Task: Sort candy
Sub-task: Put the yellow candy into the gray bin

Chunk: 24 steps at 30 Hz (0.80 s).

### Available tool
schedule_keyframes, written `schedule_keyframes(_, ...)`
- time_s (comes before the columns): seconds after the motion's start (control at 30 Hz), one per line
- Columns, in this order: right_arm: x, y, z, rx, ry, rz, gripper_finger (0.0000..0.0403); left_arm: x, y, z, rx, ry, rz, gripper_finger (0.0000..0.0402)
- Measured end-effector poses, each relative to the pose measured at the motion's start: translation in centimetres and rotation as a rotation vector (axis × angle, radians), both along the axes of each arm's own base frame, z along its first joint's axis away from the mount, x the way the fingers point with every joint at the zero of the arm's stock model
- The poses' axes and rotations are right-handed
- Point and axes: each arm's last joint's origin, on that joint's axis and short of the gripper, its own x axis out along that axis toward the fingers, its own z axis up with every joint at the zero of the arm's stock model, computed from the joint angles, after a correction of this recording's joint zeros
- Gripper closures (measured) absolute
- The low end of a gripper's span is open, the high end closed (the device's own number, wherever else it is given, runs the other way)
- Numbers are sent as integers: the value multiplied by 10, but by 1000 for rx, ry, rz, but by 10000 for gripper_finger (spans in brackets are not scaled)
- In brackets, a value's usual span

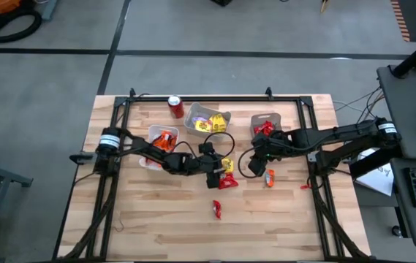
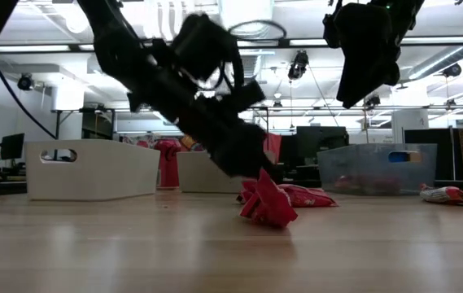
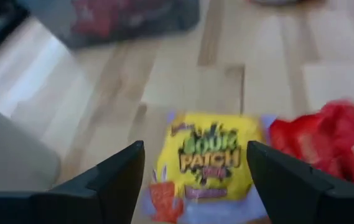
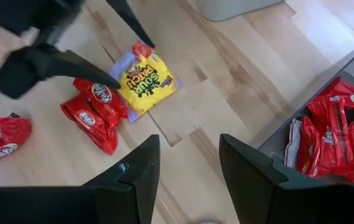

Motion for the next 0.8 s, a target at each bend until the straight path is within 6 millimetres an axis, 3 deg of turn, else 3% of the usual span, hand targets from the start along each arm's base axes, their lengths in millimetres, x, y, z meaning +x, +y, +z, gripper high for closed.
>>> schedule_keyframes(0.27, 1, 0, 0, 1, -12, -1, 245, 1, 5, -20, -17, 40, 13, 179)
schedule_keyframes(0.47, 2, 1, -3, 2, -29, 2, 245, 2, 5, -28, -54, 63, -11, 277)
schedule_keyframes(0.63, 0, 1, -10, 0, -15, 1, 245, 0, 4, -20, -61, 65, -24, 388)
schedule_keyframes(0.8, -1, 1, -19, -6, -8, -1, 245, -6, 2, -3, -72, 85, -48, 397)
